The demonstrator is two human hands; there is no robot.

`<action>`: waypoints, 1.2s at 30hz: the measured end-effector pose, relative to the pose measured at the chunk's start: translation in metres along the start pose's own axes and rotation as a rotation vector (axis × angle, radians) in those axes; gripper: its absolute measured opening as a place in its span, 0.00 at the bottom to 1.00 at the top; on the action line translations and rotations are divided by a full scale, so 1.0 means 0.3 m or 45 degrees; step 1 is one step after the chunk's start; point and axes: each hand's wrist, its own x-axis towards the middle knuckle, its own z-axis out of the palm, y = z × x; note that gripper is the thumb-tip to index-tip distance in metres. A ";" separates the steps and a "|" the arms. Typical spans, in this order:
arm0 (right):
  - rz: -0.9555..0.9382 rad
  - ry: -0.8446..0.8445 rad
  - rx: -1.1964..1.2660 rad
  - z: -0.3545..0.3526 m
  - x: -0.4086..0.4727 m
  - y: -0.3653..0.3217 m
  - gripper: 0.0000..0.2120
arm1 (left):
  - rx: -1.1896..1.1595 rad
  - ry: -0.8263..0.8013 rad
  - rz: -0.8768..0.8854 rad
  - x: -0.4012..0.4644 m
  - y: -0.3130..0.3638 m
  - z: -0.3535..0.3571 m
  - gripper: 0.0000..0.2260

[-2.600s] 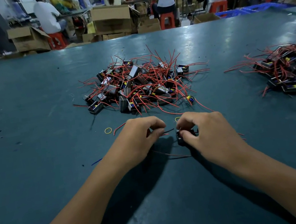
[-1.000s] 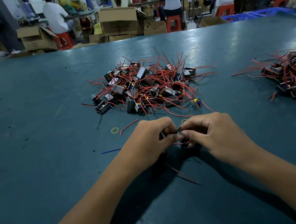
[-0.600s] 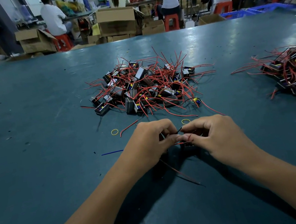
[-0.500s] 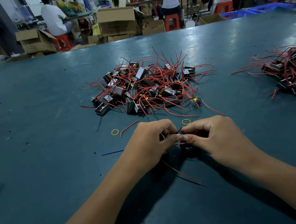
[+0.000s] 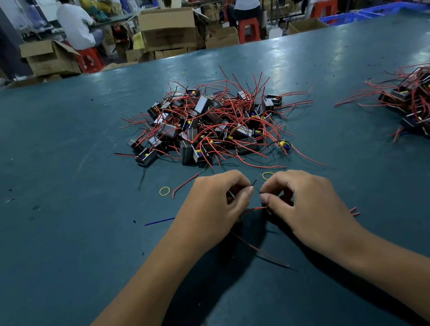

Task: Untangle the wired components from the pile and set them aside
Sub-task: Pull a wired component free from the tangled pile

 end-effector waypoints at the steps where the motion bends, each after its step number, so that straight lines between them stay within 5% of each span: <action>1: -0.005 0.014 0.034 -0.001 0.004 0.001 0.03 | 0.003 0.001 0.001 -0.002 0.002 -0.002 0.04; 36: 0.045 -0.042 0.637 -0.022 0.046 0.022 0.05 | -0.264 0.016 -0.089 -0.010 0.000 0.025 0.04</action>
